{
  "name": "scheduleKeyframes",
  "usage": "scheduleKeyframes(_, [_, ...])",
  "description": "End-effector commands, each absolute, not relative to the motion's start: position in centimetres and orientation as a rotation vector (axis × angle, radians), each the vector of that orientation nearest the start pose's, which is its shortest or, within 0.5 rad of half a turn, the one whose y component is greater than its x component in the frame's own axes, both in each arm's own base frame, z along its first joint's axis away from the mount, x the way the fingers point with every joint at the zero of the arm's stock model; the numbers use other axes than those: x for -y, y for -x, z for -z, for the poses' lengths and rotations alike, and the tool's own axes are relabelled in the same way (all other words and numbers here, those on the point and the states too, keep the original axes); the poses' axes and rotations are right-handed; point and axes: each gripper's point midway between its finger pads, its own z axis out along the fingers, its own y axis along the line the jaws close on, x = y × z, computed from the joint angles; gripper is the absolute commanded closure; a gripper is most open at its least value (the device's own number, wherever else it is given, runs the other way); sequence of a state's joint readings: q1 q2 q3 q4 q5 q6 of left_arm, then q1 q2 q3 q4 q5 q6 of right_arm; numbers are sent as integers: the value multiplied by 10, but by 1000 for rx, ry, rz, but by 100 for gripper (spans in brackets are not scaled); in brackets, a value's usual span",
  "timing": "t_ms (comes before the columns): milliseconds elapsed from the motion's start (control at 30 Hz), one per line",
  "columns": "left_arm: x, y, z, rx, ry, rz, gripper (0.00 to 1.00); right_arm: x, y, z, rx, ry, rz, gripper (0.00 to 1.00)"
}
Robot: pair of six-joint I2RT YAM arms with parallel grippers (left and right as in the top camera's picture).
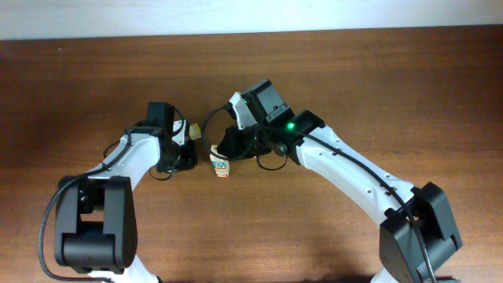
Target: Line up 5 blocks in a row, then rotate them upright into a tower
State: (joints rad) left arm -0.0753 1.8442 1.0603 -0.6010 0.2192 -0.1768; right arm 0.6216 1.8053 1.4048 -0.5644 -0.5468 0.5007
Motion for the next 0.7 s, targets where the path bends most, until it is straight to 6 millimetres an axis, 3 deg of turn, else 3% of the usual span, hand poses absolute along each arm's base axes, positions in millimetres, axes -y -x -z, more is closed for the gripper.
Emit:
scheduleKeyframes(0, [51, -346, 7, -2978, 136, 276, 94, -309, -318, -79, -2868, 306, -805, 96])
scheduleKeyframes(67, [45, -347, 7, -2976, 156, 255, 93, -308, -317, -78, -2875, 305, -802, 96])
scheduleKeyframes(133, [34, -348, 8, -2974, 183, 204, 73, -308, -316, -78, -2879, 304, -800, 96])
scheduleKeyframes(200, [27, -348, 8, -2974, 193, 159, 43, -308, -316, -78, -2879, 304, -799, 96])
scheduleKeyframes(233, [27, -348, 8, -2974, 193, 157, 18, -307, -316, -78, -2879, 304, -799, 96])
scheduleKeyframes(267, [27, -348, 8, -2974, 193, 157, 1, -307, -316, -78, -2877, 315, -798, 96])
scheduleKeyframes(667, [27, -348, 8, -2972, 192, 157, 1, -308, -317, -78, -2861, 352, -797, 96])
